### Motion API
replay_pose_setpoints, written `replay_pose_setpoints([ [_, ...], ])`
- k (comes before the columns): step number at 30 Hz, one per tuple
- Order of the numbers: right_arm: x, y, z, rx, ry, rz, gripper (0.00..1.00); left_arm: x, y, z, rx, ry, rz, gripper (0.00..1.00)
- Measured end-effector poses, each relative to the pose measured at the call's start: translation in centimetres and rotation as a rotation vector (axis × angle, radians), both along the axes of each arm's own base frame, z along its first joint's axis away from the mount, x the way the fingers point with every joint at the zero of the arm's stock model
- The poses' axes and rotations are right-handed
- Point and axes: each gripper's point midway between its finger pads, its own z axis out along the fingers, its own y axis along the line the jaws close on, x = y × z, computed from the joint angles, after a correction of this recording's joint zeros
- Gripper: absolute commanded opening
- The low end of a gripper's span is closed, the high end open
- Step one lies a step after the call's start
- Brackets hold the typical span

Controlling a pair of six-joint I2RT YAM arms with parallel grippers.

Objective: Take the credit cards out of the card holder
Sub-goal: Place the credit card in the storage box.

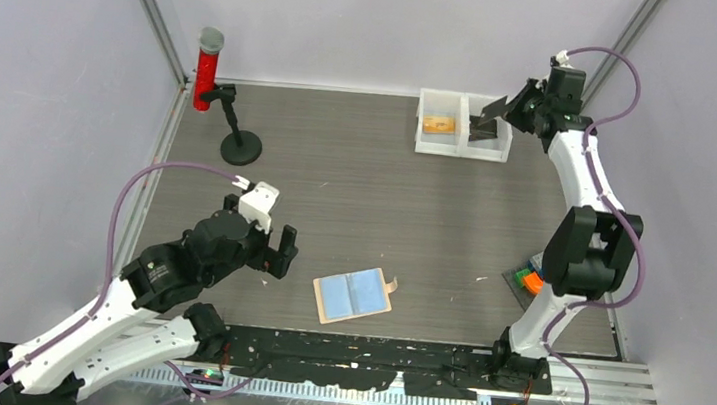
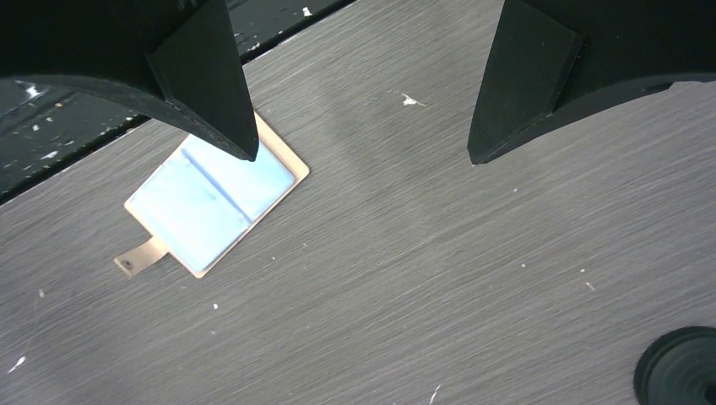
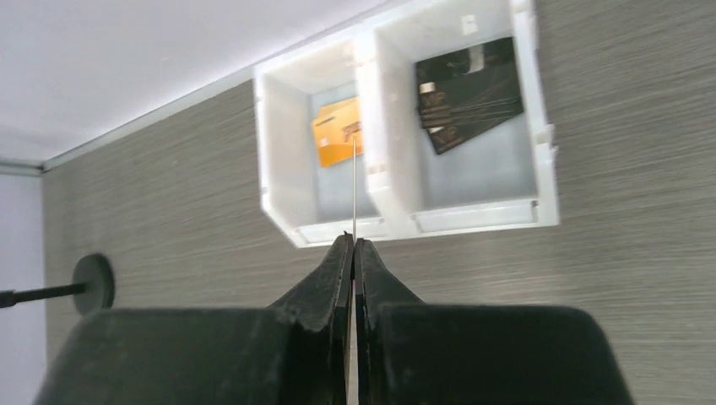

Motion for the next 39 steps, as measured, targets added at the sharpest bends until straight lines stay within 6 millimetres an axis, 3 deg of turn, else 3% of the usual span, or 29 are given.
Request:
replay_pose_setpoints([
  [6, 3.5, -2.0, -2.5, -0.045, 0.06, -0.014, 0.05, 0.1, 0.4, -1.1, 0.06, -0.002, -0.015, 0.99],
  [16, 8.2, -2.0, -9.0, -0.042, 0.13, 0.026, 0.05, 0.6, 0.1, -2.7, 0.137, 0.038, -0.027, 0.99],
  [22, 9.6, -1.6, -12.0, -0.02, 0.154, 0.052, 0.05, 0.8, 0.3, -2.8, 0.155, 0.031, -0.02, 0.99],
  [32, 11.2, -2.2, -12.5, 0.012, 0.123, 0.07, 0.16, 1.1, 0.9, -2.4, 0.166, 0.007, 0.002, 0.99],
  [39, 12.2, -3.8, -12.7, 0.019, 0.113, 0.04, 0.26, 1.2, 1.1, -2.4, 0.17, 0.002, 0.014, 0.99],
])
